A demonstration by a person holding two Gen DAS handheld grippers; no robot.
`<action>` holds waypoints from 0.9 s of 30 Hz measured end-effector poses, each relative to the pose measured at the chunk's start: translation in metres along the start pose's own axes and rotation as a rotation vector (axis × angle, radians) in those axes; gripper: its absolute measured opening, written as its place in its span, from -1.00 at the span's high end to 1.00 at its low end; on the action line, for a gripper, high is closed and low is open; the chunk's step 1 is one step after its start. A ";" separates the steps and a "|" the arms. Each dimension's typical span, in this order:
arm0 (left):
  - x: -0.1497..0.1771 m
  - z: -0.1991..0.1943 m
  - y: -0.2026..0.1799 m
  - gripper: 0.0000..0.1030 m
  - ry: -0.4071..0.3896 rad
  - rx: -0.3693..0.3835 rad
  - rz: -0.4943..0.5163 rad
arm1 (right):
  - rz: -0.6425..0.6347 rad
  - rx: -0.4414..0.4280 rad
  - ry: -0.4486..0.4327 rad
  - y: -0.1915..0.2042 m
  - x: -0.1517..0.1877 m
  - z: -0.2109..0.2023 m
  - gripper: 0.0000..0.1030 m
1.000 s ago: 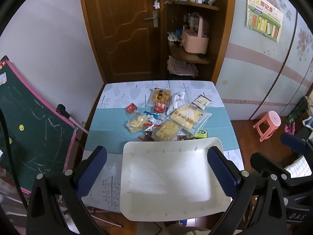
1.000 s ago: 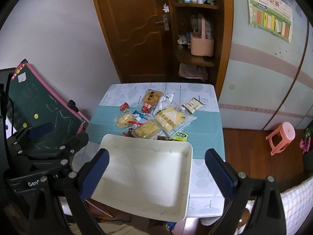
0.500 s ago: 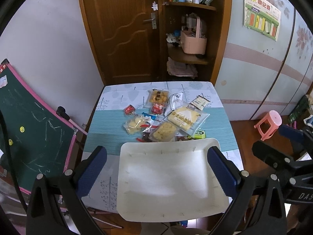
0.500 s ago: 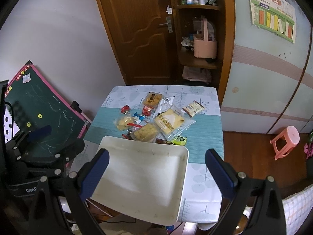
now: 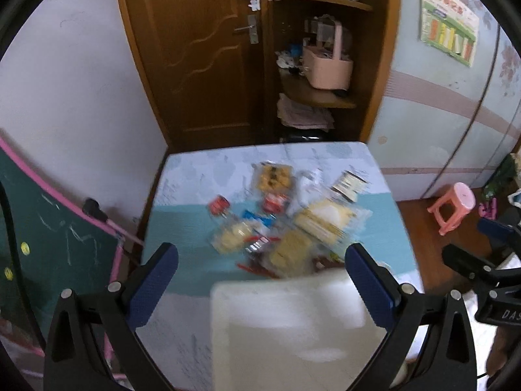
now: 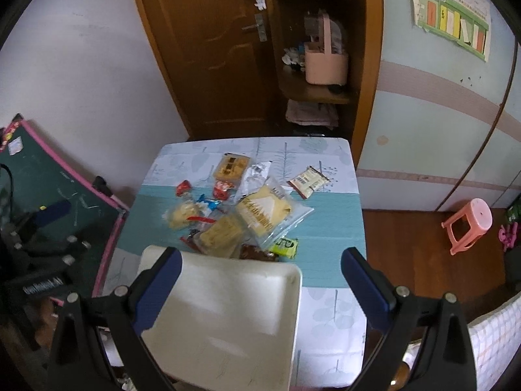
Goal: Organize snacks
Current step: 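Grasp the clear bag of yellow bread with the left tool while the right tool grasps the mountain-printed bread bag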
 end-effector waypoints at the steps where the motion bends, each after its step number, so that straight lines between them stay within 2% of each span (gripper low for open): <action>1: -0.005 0.009 0.010 -0.98 0.002 -0.013 0.000 | -0.005 0.017 0.004 -0.001 -0.004 0.009 -0.92; 4: -0.015 0.039 0.037 -0.98 0.018 -0.032 -0.018 | -0.017 0.056 0.032 -0.004 -0.016 0.042 -0.92; 7: -0.018 0.077 0.063 -0.98 0.068 -0.033 -0.048 | -0.018 0.079 0.085 -0.010 -0.028 0.080 -0.91; 11: -0.013 0.134 0.083 -0.98 0.155 0.034 -0.110 | 0.030 0.065 0.165 -0.023 -0.038 0.128 -0.88; 14: -0.003 0.175 0.085 -0.98 0.220 0.081 -0.113 | 0.091 0.041 0.235 -0.035 -0.040 0.162 -0.88; 17: 0.006 0.214 0.079 -0.98 0.271 0.108 -0.057 | 0.133 0.035 0.290 -0.045 -0.035 0.195 -0.86; 22: 0.027 0.266 0.053 -0.97 0.357 0.194 0.063 | 0.215 0.014 0.391 -0.060 -0.023 0.248 -0.83; 27: 0.046 0.298 0.031 -0.95 0.428 0.213 0.192 | 0.305 -0.039 0.476 -0.067 -0.007 0.285 -0.81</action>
Point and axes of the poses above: each gripper's, at about its wrist camera, not at the fingertips, and z roughly the way its jaws point, y to its left, x to its underside, the point moved 7 cm from there along z, roughly the way its jaws point, and after that the axes turned 15 degrees about z, right-handed, at the moved point
